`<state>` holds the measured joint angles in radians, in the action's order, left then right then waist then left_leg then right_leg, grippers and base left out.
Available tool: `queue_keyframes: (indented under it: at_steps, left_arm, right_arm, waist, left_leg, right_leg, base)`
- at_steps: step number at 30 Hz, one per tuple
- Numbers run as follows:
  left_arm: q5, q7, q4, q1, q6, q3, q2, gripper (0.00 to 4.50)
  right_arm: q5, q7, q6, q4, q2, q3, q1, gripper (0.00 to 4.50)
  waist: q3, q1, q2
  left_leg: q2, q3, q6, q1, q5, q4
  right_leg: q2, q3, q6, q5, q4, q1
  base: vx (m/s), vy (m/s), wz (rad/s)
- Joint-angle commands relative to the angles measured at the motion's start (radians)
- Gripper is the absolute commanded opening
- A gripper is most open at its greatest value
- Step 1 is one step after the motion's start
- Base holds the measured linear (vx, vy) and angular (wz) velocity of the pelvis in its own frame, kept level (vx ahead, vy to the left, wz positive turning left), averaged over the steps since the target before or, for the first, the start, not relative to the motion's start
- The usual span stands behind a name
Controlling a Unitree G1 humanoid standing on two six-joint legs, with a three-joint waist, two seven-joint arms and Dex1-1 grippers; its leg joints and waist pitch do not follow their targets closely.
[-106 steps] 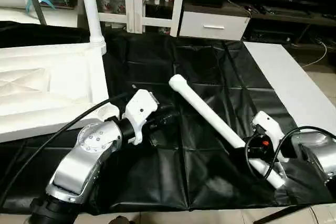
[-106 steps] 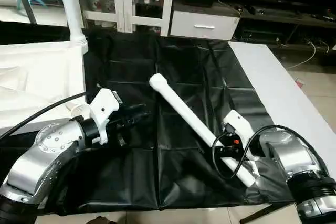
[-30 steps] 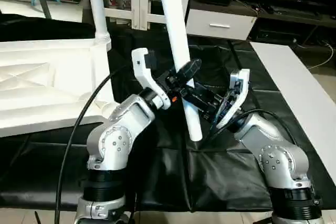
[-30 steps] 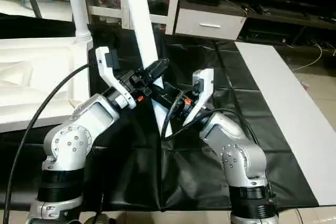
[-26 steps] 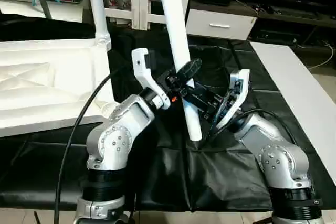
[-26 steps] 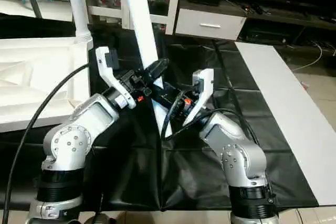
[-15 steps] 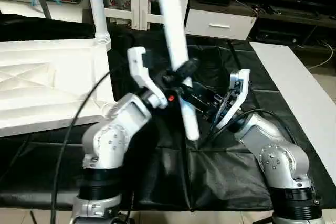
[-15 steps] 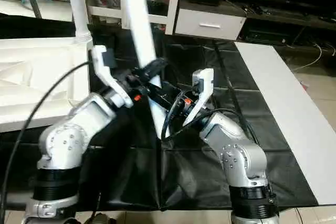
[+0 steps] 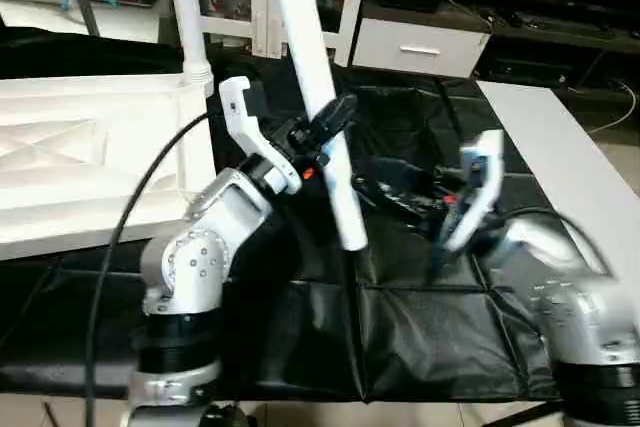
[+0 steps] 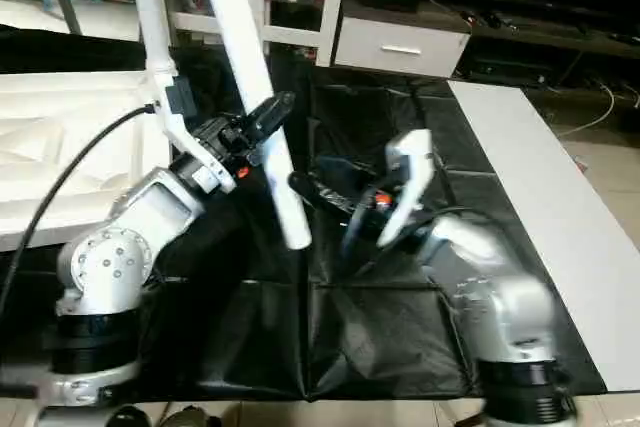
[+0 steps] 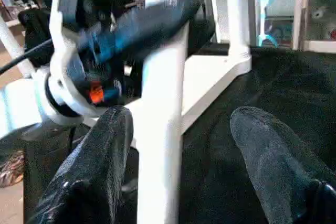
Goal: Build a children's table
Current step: Insert table leg to table base
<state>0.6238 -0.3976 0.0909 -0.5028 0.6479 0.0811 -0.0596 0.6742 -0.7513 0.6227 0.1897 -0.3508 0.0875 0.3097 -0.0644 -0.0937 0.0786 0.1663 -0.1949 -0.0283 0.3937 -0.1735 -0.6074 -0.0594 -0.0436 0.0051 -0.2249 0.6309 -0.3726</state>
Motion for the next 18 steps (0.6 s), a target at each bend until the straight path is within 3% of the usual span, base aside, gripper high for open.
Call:
queue_keyframes:
  at_steps: [1,2,3,5,7,8,9,10,12,13,14,15,17,18]
  left_arm:
    - [-0.085,-0.061,-0.008,-0.002,-0.008,-0.072,-0.069,1.67]
    - [-0.085,-0.061,-0.008,-0.002,-0.008,-0.072,-0.069,1.67]
    - [-0.139,-0.111,0.000,0.002,0.016,-0.136,-0.166,1.66]
    - [-0.193,-0.160,0.014,-0.002,0.059,-0.202,-0.289,1.66]
    - [-0.214,-0.179,0.020,-0.010,0.086,-0.229,-0.350,1.66]
    - [-0.215,-0.182,0.023,-0.013,0.098,-0.234,-0.365,1.66]
    - [-0.232,-0.196,0.025,-0.024,0.119,-0.256,-0.407,1.66]
    - [-0.234,-0.198,0.024,-0.025,0.120,-0.258,-0.410,1.66]
    - [-0.258,-0.212,0.022,-0.035,0.124,-0.280,-0.438,1.66]
    - [-0.279,-0.227,0.022,-0.048,0.124,-0.301,-0.459,1.66]
    - [-0.279,-0.227,0.022,-0.048,0.124,-0.301,-0.459,1.66]
    - [-0.295,-0.237,0.025,-0.062,0.125,-0.326,-0.476,1.66]
    - [-0.320,-0.250,0.039,-0.078,0.131,-0.362,-0.492,1.66]
    - [-0.324,-0.252,0.042,-0.082,0.133,-0.369,-0.493,1.66]
  right_arm:
    - [0.006,-0.024,-0.010,0.004,-0.051,0.064,0.037,3.23]
    - [0.006,-0.024,-0.010,0.004,-0.051,0.064,0.037,3.23]
    - [-0.043,-0.036,-0.054,-0.007,-0.099,0.065,0.078,3.23]
    - [-0.191,-0.057,-0.182,-0.015,-0.178,0.011,0.132,3.23]
    - [-0.330,-0.070,-0.307,-0.024,-0.234,-0.053,0.162,3.23]
    - [-0.372,-0.076,-0.351,-0.028,-0.249,-0.074,0.171,3.23]
    - [-0.500,-0.057,-0.485,-0.055,-0.279,-0.133,0.212,3.23]
    - [-0.512,-0.053,-0.497,-0.058,-0.281,-0.138,0.216,3.23]
    - [-0.626,-0.016,-0.613,-0.088,-0.298,-0.190,0.257,3.23]
    - [-0.719,0.015,-0.699,-0.122,-0.306,-0.241,0.295,3.23]
    - [-0.719,0.015,-0.699,-0.122,-0.306,-0.241,0.295,3.23]
    - [-0.814,0.052,-0.759,-0.162,-0.326,-0.297,0.325,3.23]
    - [-0.930,0.098,-0.851,-0.233,-0.339,-0.358,0.359,3.23]
    - [-0.954,0.111,-0.868,-0.248,-0.341,-0.369,0.367,3.23]
  waist:
    - [0.067,-0.004,-0.007]
    - [0.066,-0.003,-0.012]
    - [0.067,-0.001,-0.014]
    - [0.067,0.001,-0.018]
    - [0.067,0.000,-0.020]
    - [0.065,0.001,-0.022]
    - [0.066,0.003,-0.017]
    - [0.067,0.002,-0.019]
    - [0.067,0.005,-0.018]
    - [0.066,0.002,-0.021]
    - [0.066,0.006,-0.020]
    - [0.067,0.004,-0.023]
    - [0.066,0.006,-0.024]
    - [0.066,0.006,-0.022]
  left_leg:
    - [0.072,0.036,-0.013,-0.036,-0.129,0.076]
    - [0.071,0.035,-0.021,-0.037,-0.135,0.076]
    - [0.071,0.037,-0.029,-0.037,-0.141,0.078]
    - [0.070,0.036,-0.047,-0.039,-0.145,0.078]
    - [0.070,0.034,-0.066,-0.039,-0.143,0.076]
    - [0.071,0.033,-0.069,-0.040,-0.148,0.075]
    - [0.070,0.031,-0.067,-0.039,-0.149,0.074]
    - [0.071,0.032,-0.065,-0.040,-0.149,0.074]
    - [0.068,0.030,-0.060,-0.040,-0.143,0.073]
    - [0.072,0.030,-0.055,-0.042,-0.141,0.072]
    - [0.069,0.030,-0.056,-0.040,-0.144,0.073]
    - [0.070,0.030,-0.057,-0.043,-0.148,0.072]
    - [0.068,0.027,-0.056,-0.043,-0.152,0.071]
    - [0.069,0.029,-0.059,-0.042,-0.155,0.071]
  right_leg:
    - [-0.086,0.049,-0.145,-0.063,-0.074,0.033]
    - [-0.085,0.049,-0.141,-0.077,-0.075,0.030]
    - [-0.084,0.047,-0.137,-0.092,-0.074,0.029]
    - [-0.084,0.045,-0.131,-0.108,-0.071,0.025]
    - [-0.087,0.047,-0.134,-0.115,-0.068,0.023]
    - [-0.089,0.048,-0.152,-0.106,-0.067,0.023]
    - [-0.087,0.048,-0.164,-0.094,-0.066,0.023]
    - [-0.089,0.047,-0.172,-0.092,-0.064,0.022]
    - [-0.084,0.047,-0.187,-0.079,-0.063,0.022]
    - [-0.087,0.048,-0.194,-0.068,-0.061,0.019]
    - [-0.084,0.047,-0.196,-0.073,-0.061,0.021]
    - [-0.084,0.048,-0.198,-0.071,-0.059,0.020]
    - [-0.082,0.050,-0.204,-0.063,-0.060,0.022]
    - [-0.084,0.049,-0.208,-0.065,-0.059,0.022]
  base:
    - [0.000,0.000,0.00]
    - [0.000,0.000,0.00]
    - [0.000,0.000,0.00]
    - [0.000,0.000,0.00]
    - [0.000,0.000,0.00]
    - [0.000,0.000,0.00]
    - [0.000,0.000,0.00]
    - [0.000,0.000,0.00]
    - [0.000,0.000,0.00]
    - [0.000,0.000,0.00]
    - [0.000,0.000,0.00]
    - [0.000,0.000,0.00]
    - [0.000,0.000,0.00]
    - [0.000,0.000,0.00]
